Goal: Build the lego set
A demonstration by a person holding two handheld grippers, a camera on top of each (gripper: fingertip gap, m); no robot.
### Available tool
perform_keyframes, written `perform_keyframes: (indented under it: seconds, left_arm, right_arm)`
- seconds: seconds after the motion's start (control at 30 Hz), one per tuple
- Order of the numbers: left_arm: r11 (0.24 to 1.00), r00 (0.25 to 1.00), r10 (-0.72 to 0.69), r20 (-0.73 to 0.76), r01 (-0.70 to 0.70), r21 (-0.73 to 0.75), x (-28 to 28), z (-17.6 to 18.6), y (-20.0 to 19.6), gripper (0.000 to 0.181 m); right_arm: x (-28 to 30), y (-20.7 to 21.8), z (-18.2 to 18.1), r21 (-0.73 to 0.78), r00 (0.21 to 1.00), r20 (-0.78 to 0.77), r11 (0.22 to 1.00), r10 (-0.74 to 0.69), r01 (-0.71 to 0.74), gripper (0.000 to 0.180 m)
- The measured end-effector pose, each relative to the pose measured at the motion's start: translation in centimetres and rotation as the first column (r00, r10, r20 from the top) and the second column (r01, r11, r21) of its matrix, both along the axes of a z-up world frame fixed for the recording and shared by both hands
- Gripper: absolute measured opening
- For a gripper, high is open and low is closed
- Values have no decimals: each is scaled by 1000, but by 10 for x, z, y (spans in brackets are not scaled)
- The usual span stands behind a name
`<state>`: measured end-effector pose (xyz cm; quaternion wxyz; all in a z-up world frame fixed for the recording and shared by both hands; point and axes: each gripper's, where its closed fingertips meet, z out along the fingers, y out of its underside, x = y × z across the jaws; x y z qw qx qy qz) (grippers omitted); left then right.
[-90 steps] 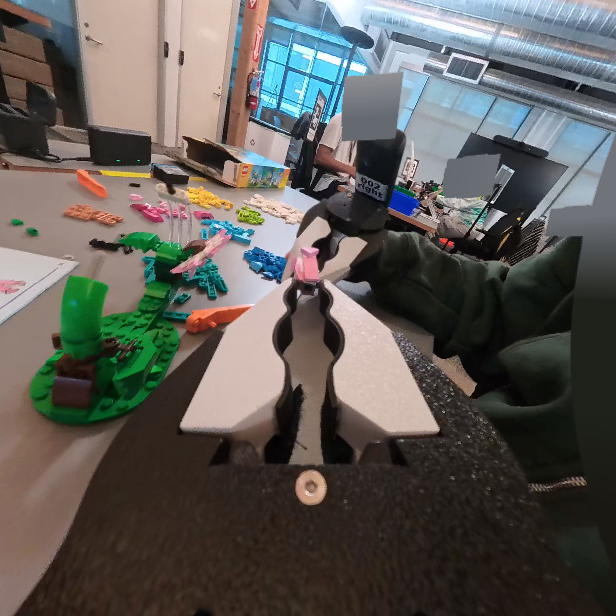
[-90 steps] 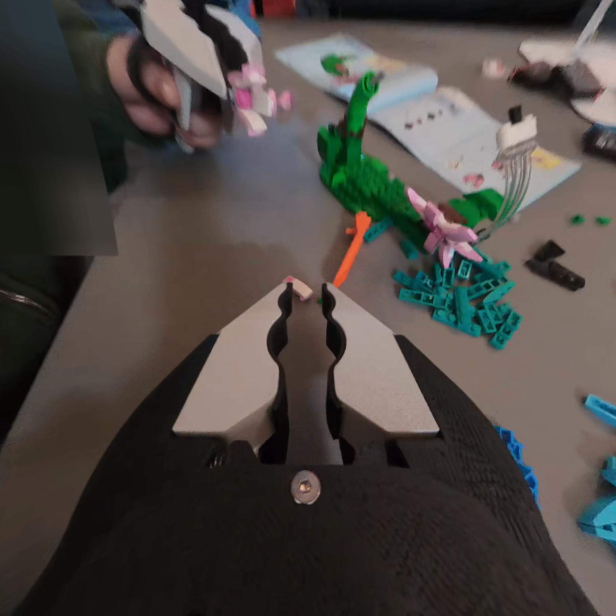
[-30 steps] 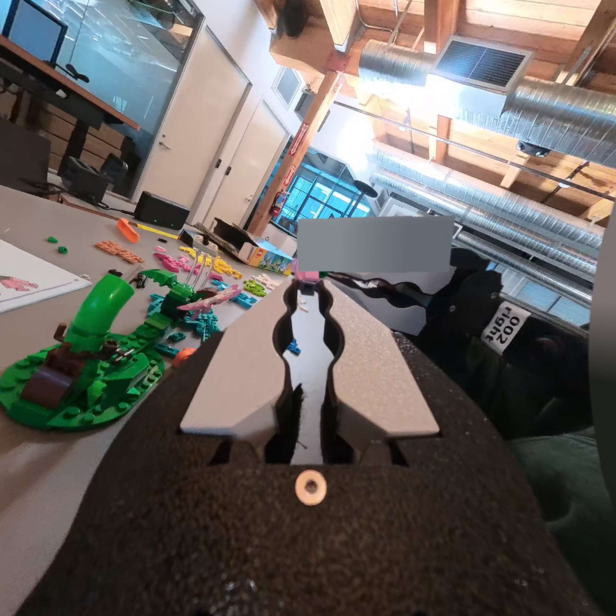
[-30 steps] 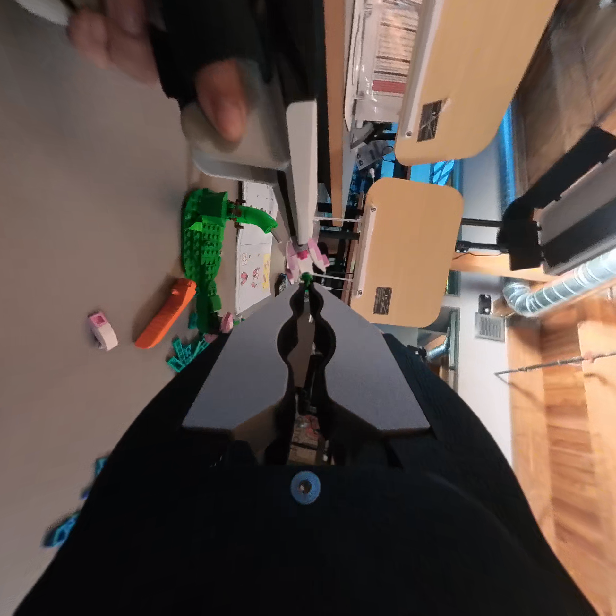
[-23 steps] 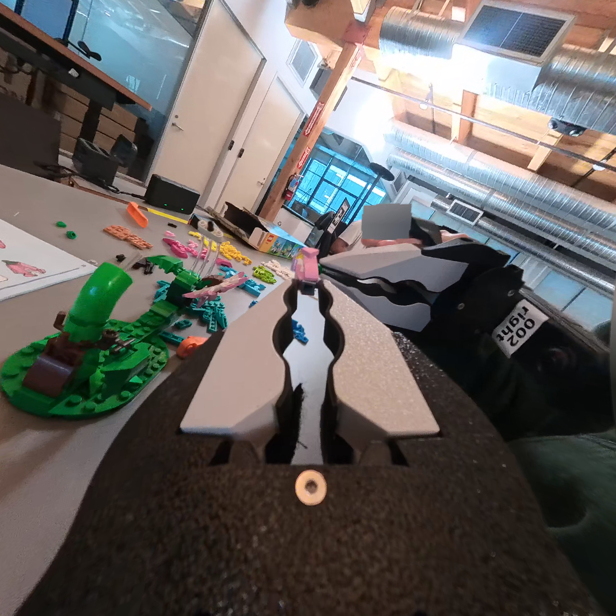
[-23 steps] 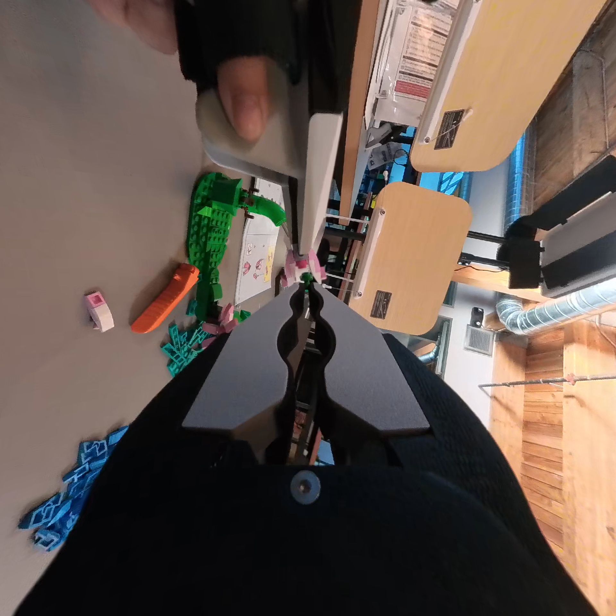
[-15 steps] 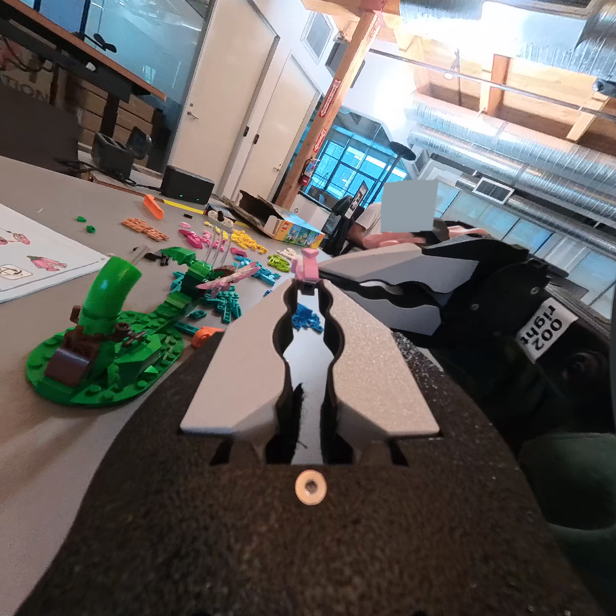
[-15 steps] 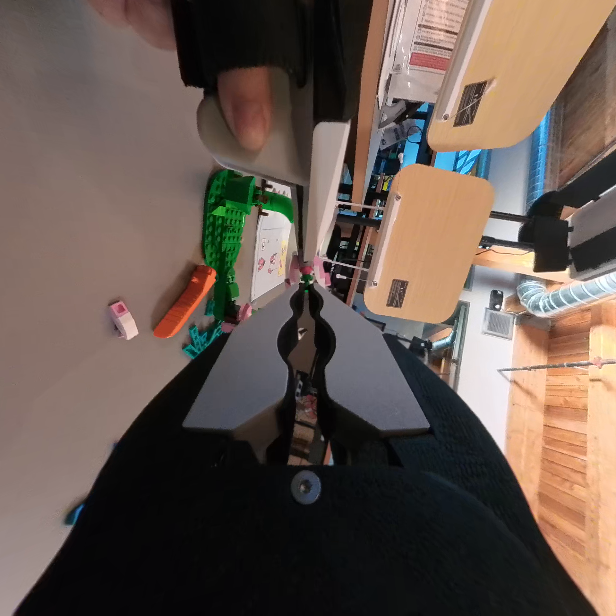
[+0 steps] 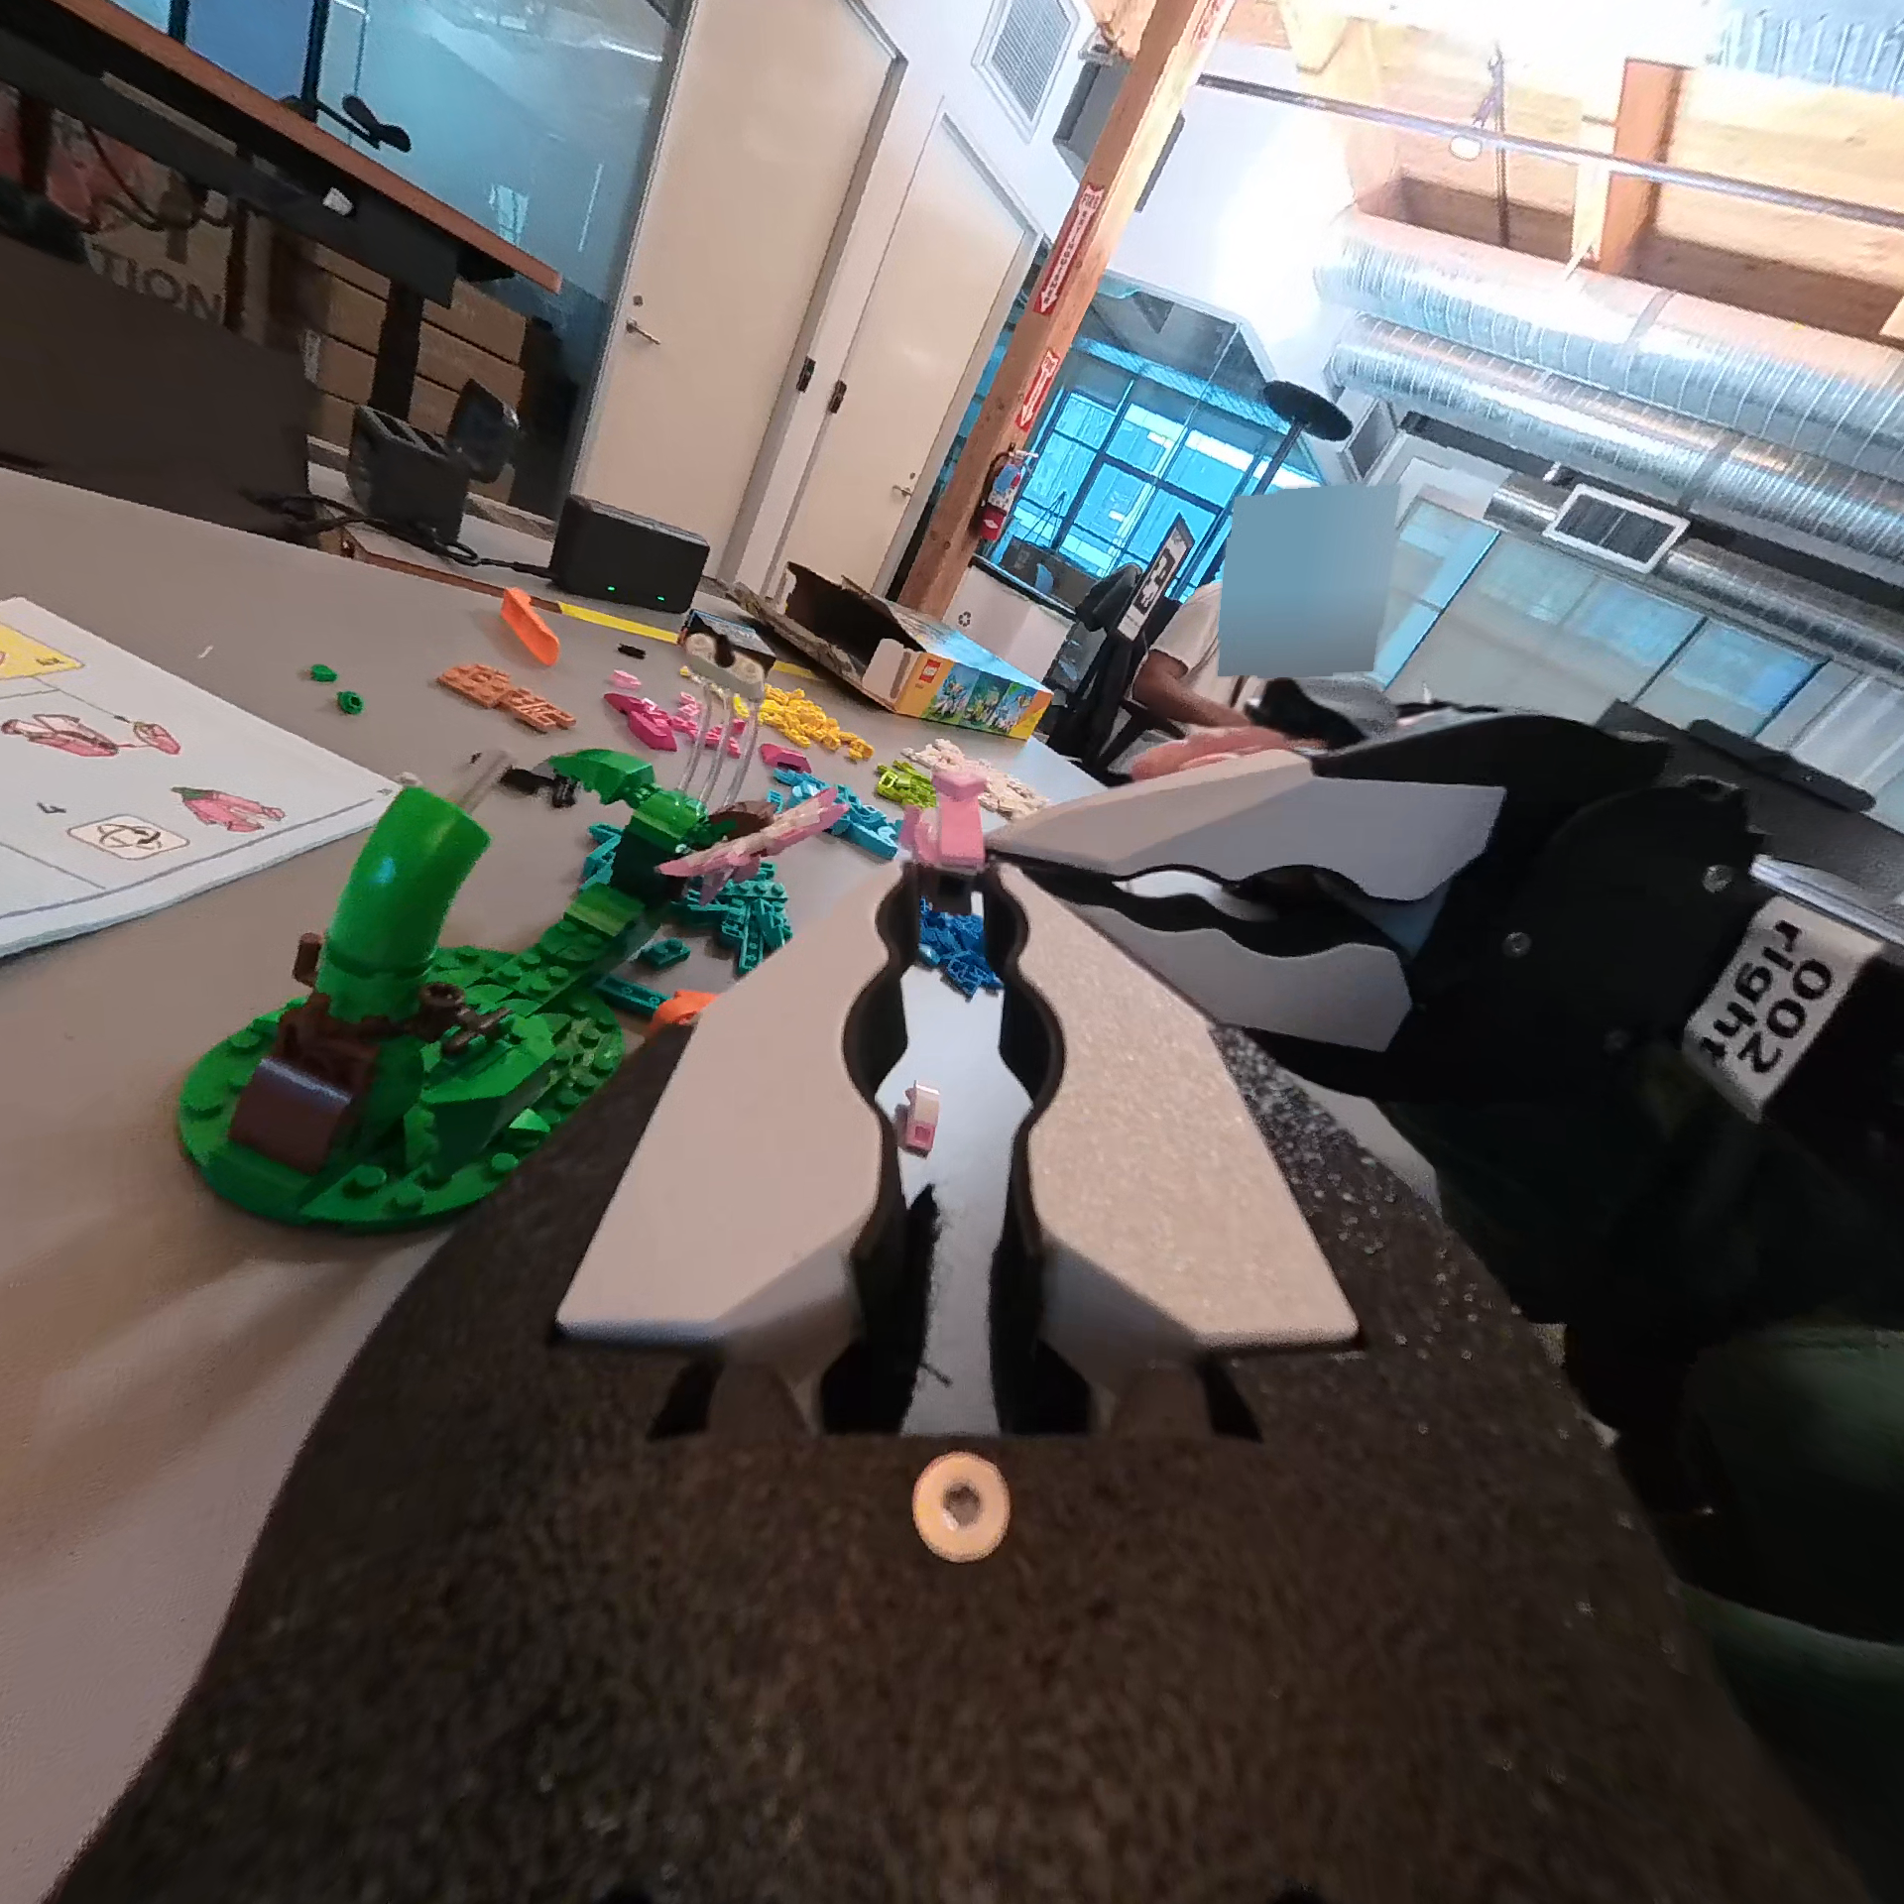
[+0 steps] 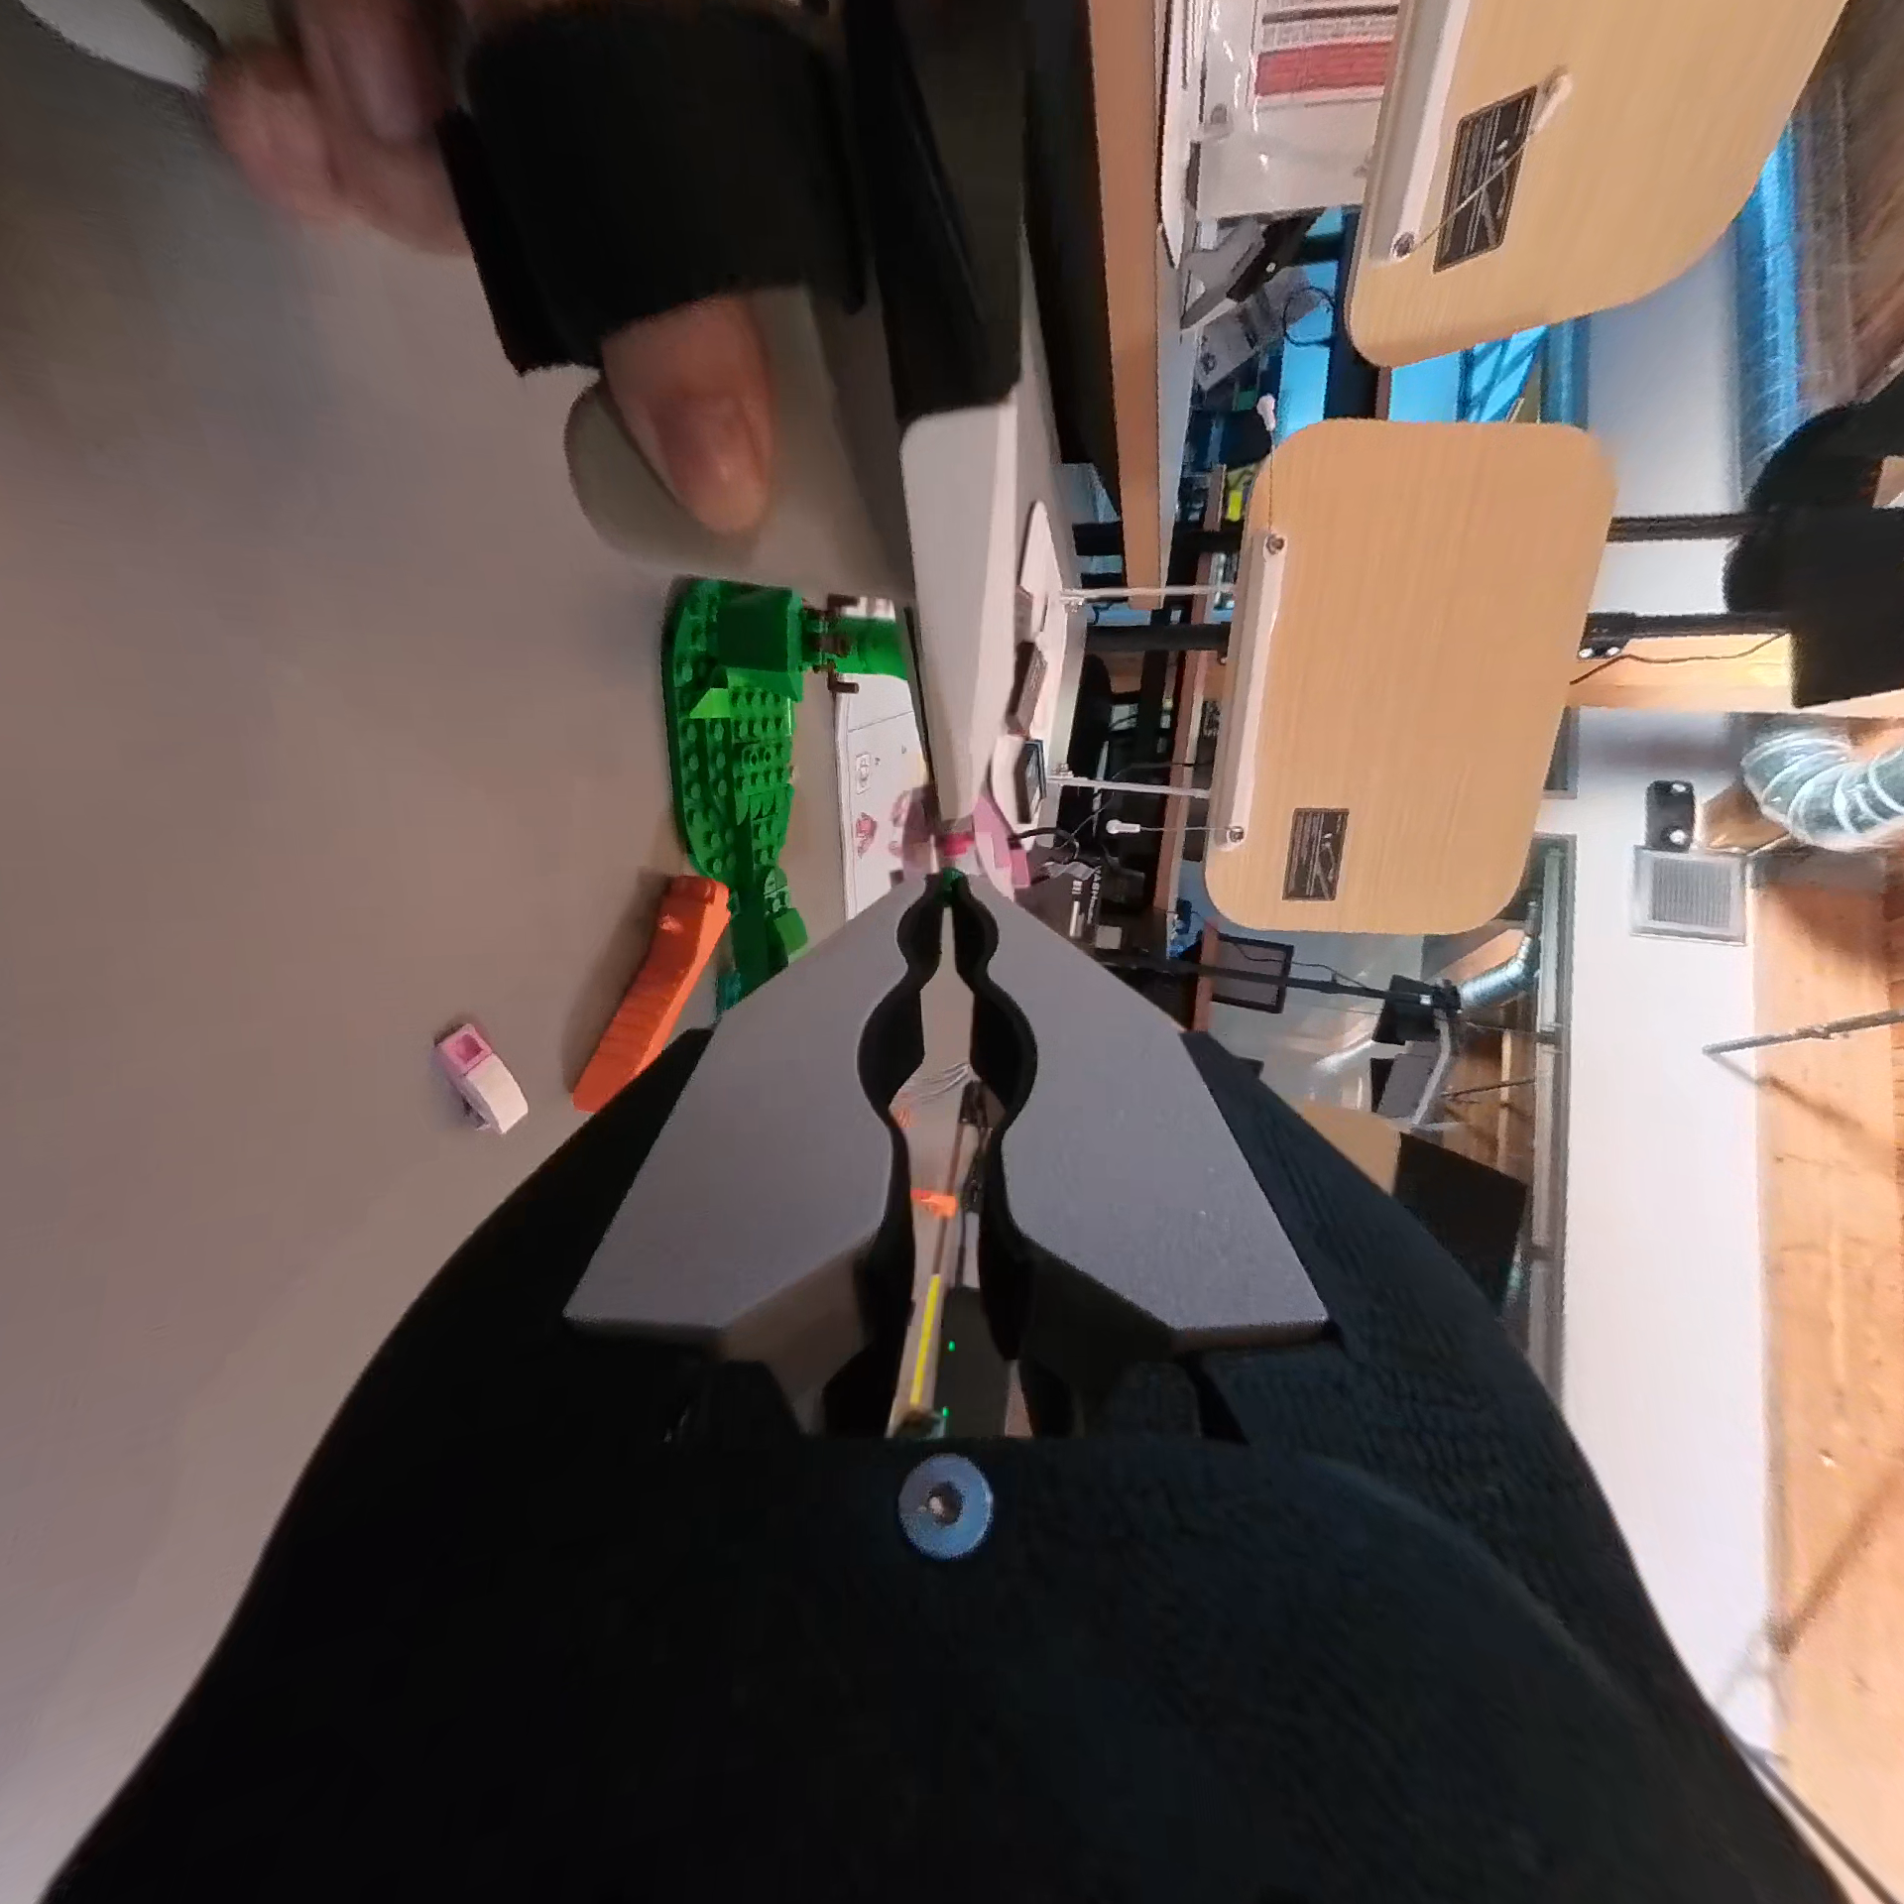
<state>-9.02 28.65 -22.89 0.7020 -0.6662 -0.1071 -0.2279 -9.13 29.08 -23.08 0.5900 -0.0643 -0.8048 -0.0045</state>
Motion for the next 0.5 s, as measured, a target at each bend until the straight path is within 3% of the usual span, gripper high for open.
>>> perform_keyframes:
  seconds: [0.27,0.4,0.5]
  left_arm:
    - [1000,1000,-10,-16,10,-18,0,-2,0,10]
    - [997,999,-47,-11,46,-58,-2,-7,-1,10]
    - [987,996,-91,-15,88,-132,-2,-19,-2,10]
  right_arm:
    - [5,6,-3,-89,1000,-1,996,-1,1,0]
    - [16,0,-7,-334,996,22,940,89,-76,0]
    - [28,0,-30,-505,974,136,859,181,-90,0]
